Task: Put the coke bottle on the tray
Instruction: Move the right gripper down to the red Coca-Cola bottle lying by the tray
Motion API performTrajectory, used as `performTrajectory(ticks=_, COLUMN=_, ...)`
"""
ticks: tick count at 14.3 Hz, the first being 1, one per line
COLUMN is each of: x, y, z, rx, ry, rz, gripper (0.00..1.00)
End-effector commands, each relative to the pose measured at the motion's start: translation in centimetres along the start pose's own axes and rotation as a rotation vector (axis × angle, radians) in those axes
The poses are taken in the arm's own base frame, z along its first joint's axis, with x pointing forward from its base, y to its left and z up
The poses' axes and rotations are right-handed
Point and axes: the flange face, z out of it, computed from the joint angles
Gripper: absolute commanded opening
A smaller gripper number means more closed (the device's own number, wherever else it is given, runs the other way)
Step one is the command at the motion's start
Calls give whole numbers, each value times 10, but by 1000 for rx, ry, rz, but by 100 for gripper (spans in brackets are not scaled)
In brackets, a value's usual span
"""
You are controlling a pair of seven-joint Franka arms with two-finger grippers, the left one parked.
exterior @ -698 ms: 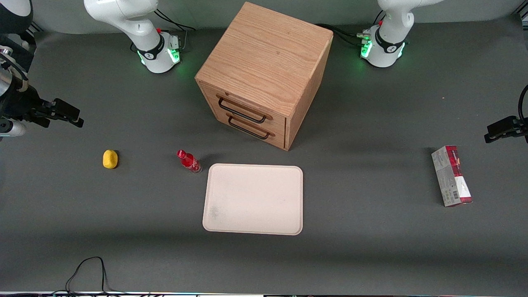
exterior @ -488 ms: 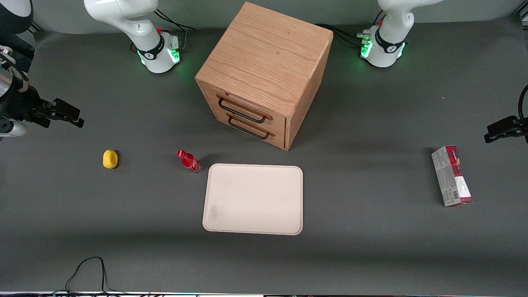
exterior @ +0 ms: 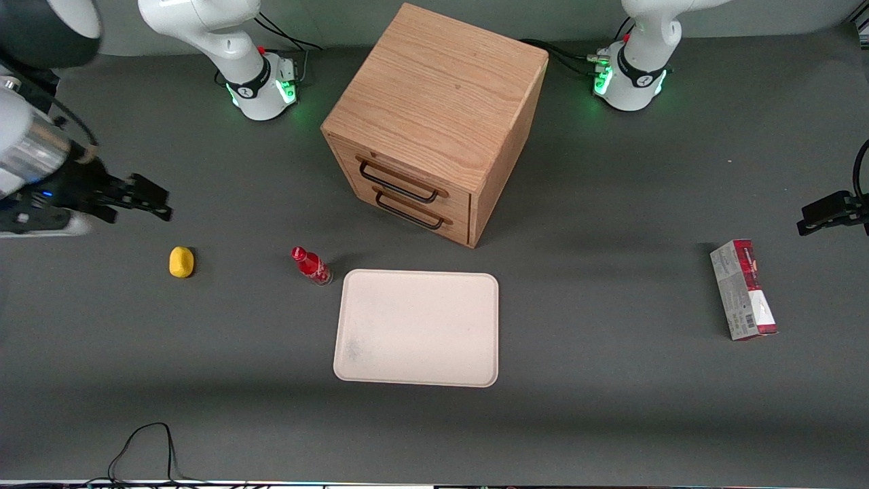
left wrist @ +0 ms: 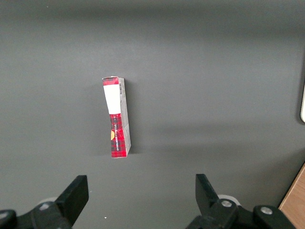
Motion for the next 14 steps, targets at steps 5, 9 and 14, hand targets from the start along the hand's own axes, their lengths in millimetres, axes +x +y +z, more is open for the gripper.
performTrajectory(ticks=5, x=-7, y=-94, z=155, rx=47, ry=24, rz=12, gripper=100)
performTrajectory(ticks=9, x=-26, y=-112, z=215, rx=40, ry=22, rz=10, gripper=100)
performTrajectory(ticks=14, x=-41, y=-105, z=257, rx=12, ry=52, rz=-24, gripper=100)
